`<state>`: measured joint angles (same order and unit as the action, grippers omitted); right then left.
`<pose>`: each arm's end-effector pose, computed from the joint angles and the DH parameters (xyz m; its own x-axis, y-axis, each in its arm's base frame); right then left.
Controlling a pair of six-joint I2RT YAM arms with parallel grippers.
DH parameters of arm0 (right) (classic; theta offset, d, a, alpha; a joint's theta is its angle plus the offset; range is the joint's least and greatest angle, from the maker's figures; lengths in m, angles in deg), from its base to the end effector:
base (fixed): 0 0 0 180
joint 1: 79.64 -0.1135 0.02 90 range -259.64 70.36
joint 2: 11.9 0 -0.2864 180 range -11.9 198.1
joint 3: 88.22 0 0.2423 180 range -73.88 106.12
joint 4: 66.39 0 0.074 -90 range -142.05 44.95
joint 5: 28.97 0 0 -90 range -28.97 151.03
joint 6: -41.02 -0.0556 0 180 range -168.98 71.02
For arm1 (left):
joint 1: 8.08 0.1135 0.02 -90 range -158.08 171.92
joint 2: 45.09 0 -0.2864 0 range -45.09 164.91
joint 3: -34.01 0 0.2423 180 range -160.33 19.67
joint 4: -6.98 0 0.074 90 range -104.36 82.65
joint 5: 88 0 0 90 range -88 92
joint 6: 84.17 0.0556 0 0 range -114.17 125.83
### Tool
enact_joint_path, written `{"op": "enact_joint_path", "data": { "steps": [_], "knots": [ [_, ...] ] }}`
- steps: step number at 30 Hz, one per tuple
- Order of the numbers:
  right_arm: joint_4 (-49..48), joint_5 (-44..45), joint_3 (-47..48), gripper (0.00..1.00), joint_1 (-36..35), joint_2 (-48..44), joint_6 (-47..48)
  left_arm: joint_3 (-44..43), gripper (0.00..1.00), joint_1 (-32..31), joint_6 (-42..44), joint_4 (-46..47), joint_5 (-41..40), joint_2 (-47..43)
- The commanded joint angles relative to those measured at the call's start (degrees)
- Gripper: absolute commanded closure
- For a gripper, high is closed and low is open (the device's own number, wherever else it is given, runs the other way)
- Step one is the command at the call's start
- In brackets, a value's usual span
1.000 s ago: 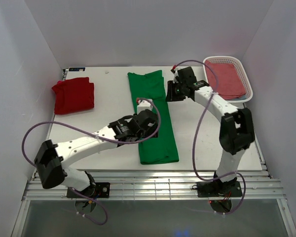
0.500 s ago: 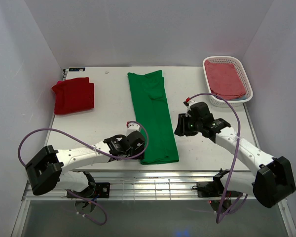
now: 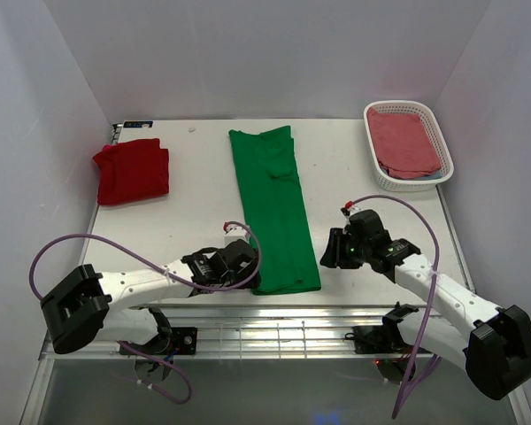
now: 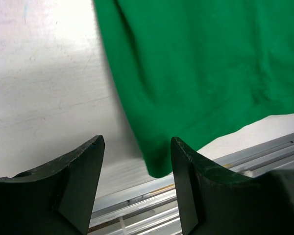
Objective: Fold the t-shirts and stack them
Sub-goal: Fold the tshirt
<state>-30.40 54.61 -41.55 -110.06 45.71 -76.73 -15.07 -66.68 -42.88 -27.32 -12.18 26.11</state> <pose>0.1631 0.1030 0.2149 -0.8224 0.0537 -0.5663 -0.2102 0.8964 0.3903 0.1278 -0.1832 0.1868 -0.8552 0.0028 -0.5183 0.1733 0.9439 -0.2809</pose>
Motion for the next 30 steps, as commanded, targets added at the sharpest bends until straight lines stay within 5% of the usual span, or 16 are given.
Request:
{"op": "enact_joint_path", "data": {
  "steps": [1, 19, 30],
  "knots": [
    [-3.80, -1.49, -2.27, 0.52, -0.35, -2.23, -3.10, 3.09, 0.33, 0.07, -1.39, 3.35, 1.95, -0.45],
    [-8.55, -6.33, -8.08, 0.51, -0.43, -2.85, -7.32, 14.35, 0.36, 0.07, -8.51, 2.03, 3.10, -10.02],
    [-10.39, -8.25, -11.94, 0.51, -0.87, 2.16, -8.81, 14.88, 0.36, 0.07, -7.10, 6.16, 5.03, -6.17]
  ]
}}
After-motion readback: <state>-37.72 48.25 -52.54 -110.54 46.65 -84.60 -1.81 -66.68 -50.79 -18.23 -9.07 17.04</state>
